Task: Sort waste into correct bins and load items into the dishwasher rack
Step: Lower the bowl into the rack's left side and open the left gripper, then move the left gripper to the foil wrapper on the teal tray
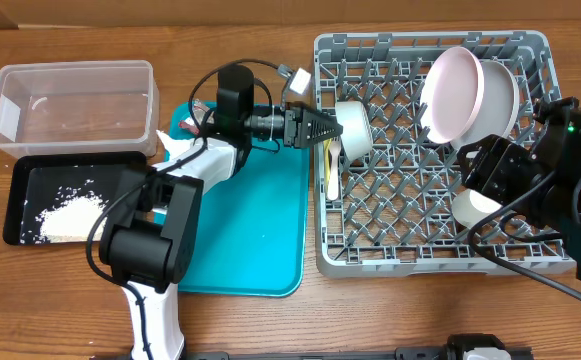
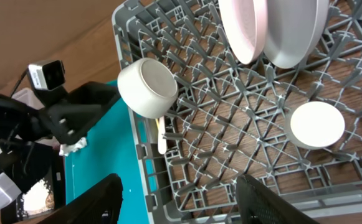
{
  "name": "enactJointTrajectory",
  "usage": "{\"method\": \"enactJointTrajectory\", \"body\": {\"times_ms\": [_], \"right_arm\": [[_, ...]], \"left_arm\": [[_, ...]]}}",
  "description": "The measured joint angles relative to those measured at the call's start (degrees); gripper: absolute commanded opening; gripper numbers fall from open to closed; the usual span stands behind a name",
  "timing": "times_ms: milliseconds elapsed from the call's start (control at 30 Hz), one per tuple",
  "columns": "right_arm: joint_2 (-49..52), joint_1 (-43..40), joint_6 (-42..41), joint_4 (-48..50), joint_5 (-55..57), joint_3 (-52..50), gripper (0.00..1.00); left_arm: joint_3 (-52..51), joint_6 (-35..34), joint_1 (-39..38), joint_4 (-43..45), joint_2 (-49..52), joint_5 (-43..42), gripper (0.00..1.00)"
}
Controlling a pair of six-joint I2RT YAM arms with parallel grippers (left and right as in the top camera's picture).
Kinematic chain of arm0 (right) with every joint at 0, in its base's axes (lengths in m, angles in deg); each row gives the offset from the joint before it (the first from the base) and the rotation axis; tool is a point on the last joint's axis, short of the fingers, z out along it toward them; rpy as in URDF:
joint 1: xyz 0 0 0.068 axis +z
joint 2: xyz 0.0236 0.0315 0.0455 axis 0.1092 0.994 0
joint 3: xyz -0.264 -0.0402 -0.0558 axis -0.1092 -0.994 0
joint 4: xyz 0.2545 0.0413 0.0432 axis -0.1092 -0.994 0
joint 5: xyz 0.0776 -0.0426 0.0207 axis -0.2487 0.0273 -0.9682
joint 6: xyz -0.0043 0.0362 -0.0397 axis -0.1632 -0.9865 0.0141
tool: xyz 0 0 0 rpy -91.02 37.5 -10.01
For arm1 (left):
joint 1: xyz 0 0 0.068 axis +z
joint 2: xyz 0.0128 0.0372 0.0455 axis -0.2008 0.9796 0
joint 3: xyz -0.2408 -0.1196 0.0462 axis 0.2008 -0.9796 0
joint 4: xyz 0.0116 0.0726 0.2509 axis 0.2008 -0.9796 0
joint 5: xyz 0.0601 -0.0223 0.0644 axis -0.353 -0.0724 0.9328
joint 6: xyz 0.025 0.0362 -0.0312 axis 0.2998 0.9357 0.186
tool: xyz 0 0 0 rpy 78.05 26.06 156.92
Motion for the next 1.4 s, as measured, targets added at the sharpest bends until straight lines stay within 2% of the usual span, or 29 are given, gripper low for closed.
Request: {"method": "enactJointTrajectory", "body": {"times_ms": [233, 400, 500, 600, 700, 733, 800, 900, 1000, 1100, 1267, 1400], "right_arm": [[-0.02, 0.0, 0.02, 0.0, 0.02, 0.0, 0.71], [-0.02, 0.0, 0.0, 0.0, 0.02, 0.0, 0.74], [0.0, 0.0, 0.0, 0.0, 0.02, 0.0, 0.75], [-0.02, 0.0, 0.0, 0.0, 0.04, 0.0, 0.75], [0.0, 0.0, 0.02, 0.0, 0.0, 0.04, 0.75], [0.0, 0.0, 0.0, 0.07, 0.0, 0.09, 0.75], [-0.02, 0.0, 0.26, 0.26, 0.07, 0.13, 0.75], [-0.02, 0.0, 1.11, 0.98, 0.02, 0.13, 0.75], [-0.02, 0.0, 2.82, 2.23, -0.2, 0.13, 0.76], [-0.02, 0.0, 4.35, 3.19, -1.33, 0.13, 0.76], [-0.02, 0.0, 7.21, 3.45, -3.96, 0.13, 0.77], [-0.02, 0.11, 8.85, 3.37, -5.05, 0.13, 0.78]], "left_arm": [[0.0, -4.52, 3.04, 1.73, -1.97, -1.16, 1.0], [0.0, -6.34, 6.05, -1.07, -10.19, 0.09, 1.0], [0.09, -6.03, 7.52, -6.82, -16.48, 1.9, 1.0], [0.48, -3.19, 8.79, -18.58, -22.97, 5.27, 1.0], [0.9, 3.15, 9.94, -38.6, -29.81, 13.92, 1.0], [0.9, 6.49, 10.32, -47.8, -33.0, 19.61, 1.0], [1.92, 10.95, 10.4, -60.48, -37.27, 30.53, 1.0], [2.6, 15.87, 10.32, -72.57, -43.23, 46.34, 1.0], [3.43, 19.06, 10.34, -77.29, -47.25, 57.81, 1.0], [3.85, 21.09, 10.36, -79.41, -49.03, 63.56, 1.0], [3.87, 24.04, 10.36, -81.22, -47.8, 68.57, 1.0], [4.02, 25.03, 10.34, -81.92, -42.97, 69.77, 0.99]]}}
